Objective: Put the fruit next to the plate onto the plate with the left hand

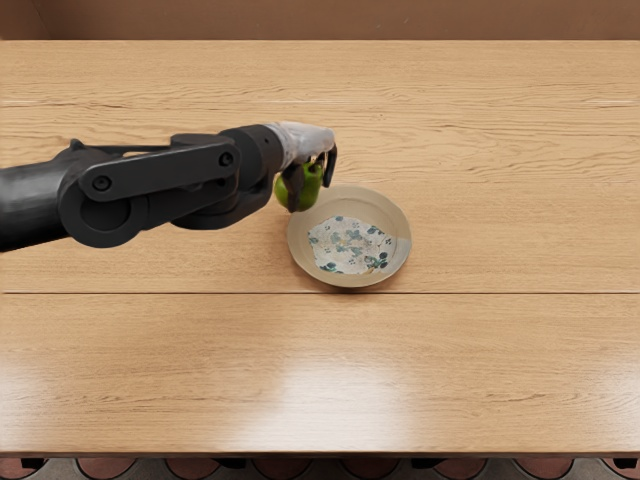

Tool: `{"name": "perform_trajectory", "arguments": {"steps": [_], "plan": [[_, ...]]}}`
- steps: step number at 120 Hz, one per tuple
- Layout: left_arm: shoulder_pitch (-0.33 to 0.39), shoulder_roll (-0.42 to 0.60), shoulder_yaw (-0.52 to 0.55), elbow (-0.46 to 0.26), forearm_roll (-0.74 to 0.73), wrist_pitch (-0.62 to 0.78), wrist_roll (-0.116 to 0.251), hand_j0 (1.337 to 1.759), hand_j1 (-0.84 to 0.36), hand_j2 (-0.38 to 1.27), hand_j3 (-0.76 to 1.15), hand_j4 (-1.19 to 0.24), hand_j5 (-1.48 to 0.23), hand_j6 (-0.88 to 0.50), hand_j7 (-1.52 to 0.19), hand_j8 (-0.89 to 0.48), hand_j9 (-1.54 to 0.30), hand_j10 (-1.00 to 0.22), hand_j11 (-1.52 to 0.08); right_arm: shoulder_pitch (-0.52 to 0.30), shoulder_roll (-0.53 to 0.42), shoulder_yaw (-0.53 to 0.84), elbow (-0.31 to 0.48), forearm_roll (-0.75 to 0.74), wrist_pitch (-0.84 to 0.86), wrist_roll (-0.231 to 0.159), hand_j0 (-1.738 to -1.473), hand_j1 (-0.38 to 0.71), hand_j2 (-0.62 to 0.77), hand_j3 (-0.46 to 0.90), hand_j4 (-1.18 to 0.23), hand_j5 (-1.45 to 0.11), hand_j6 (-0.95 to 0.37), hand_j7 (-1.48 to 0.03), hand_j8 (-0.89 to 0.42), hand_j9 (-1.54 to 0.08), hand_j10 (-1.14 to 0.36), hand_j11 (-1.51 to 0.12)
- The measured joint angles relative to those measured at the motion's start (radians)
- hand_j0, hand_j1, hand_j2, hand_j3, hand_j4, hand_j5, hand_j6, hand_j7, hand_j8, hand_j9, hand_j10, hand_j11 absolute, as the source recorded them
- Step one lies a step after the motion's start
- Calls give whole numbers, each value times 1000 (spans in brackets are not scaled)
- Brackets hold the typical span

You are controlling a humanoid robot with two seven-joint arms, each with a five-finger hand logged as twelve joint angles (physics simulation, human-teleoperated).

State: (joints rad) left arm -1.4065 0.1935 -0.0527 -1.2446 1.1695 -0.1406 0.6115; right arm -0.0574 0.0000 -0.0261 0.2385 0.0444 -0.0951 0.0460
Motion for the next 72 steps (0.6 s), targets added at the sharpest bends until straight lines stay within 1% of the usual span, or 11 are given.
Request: {"name": "perform_trajectory", "arguments": {"steps": [8,23,46,60,72], "plan": [[-1,-35,0,7,-1,0,0,1655,-333,547,0,-691,-1068,-375,-1005,-349,-992,-535,-980,0,0,0,0,0,0,0,-1658,-320,-5,0,-24,-31,-24,-31,-24,-31,-24,-31],[1,-84,2,13,-2,1,0,1656,-346,593,0,-696,-1065,-385,-1006,-354,-986,-567,-981,0,0,0,0,0,0,0,-1658,-320,-5,0,-24,-31,-24,-31,-24,-31,-24,-31],[15,-106,7,28,-1,1,-1,1656,-332,601,0,-706,-1053,-409,-999,-380,-981,-588,-983,0,0,0,-1,0,0,0,-1658,-320,-5,0,-24,-31,-24,-31,-24,-31,-24,-31],[17,-108,13,38,-1,0,-1,1656,-315,550,0,-706,-1048,-412,-996,-381,-978,-584,-981,0,0,1,0,0,0,0,-1658,-320,-5,0,-24,-31,-24,-31,-24,-31,-24,-31],[20,-117,19,47,0,-1,-1,1656,-311,546,0,-705,-1041,-418,-990,-387,-973,-589,-978,1,0,1,0,0,0,0,-1658,-320,-5,0,-24,-31,-24,-31,-24,-31,-24,-31]]}}
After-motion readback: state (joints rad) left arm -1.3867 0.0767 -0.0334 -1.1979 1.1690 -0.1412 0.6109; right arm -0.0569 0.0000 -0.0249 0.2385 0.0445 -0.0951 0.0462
